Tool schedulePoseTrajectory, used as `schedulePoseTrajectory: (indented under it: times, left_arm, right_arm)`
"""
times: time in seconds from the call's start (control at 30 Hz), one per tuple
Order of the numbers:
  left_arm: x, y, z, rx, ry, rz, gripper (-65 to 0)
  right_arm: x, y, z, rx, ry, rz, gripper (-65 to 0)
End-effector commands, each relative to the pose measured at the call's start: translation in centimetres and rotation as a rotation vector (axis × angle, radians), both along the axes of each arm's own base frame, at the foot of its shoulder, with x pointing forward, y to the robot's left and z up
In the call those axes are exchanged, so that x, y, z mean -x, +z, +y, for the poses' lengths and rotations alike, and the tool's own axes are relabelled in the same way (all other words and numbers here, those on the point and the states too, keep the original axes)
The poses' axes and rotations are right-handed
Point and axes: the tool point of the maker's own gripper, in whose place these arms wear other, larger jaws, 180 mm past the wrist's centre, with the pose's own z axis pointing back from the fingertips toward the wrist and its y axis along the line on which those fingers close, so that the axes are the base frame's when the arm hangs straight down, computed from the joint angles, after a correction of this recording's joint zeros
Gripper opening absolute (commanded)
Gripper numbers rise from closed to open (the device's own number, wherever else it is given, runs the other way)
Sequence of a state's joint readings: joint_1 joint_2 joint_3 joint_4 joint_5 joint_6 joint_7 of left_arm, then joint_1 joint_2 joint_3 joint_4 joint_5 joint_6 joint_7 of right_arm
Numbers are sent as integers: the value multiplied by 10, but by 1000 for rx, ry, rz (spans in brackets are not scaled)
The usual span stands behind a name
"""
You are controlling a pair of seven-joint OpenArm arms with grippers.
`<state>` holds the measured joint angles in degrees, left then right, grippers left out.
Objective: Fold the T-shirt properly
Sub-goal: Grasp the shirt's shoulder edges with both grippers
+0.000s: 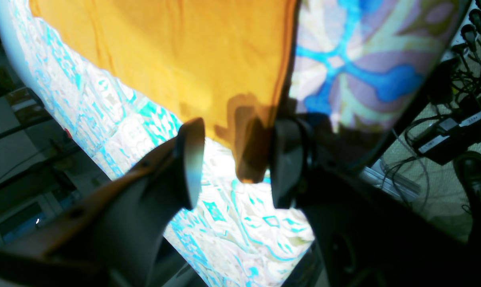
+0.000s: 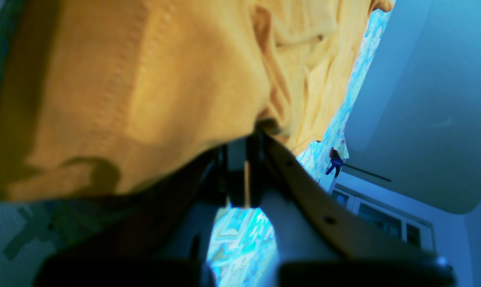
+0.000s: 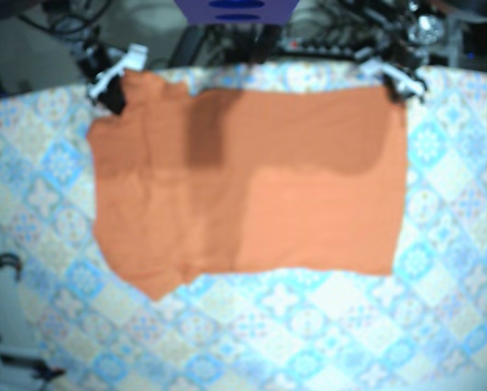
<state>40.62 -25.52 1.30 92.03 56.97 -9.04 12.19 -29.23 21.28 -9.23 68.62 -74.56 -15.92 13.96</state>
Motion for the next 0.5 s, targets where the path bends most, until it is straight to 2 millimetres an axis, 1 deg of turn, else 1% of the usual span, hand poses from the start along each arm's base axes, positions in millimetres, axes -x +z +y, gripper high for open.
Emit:
schedulePoseTrajectory:
  times: [0.0, 0.03, 0.1, 0.23, 0.27, 0.3, 0.47]
  left_arm:
    - [-4, 5, 1, -2, -9, -20, -399]
    - [-4, 5, 1, -2, -9, -20, -403]
    - [-4, 5, 1, -2, -8, -20, -445]
    - [-14, 7, -2, 4, -7, -43, -578]
    - [-15, 7, -1, 3, -6, -45, -622]
    - [-14, 6, -1, 0, -5, -41, -650]
    - [-12, 4, 4, -20, 9, -35, -650]
  right_arm:
    - [17, -16, -5, 32, 3, 109, -650]
    - [17, -16, -5, 32, 3, 109, -650]
    - [17, -16, -6, 33, 2, 109, -650]
    - [17, -16, -7, 35, 1, 109, -650]
    - [17, -16, -7, 35, 1, 109, -650]
    - [17, -16, -7, 35, 1, 109, -650]
    - [18, -16, -8, 37, 0, 110, -650]
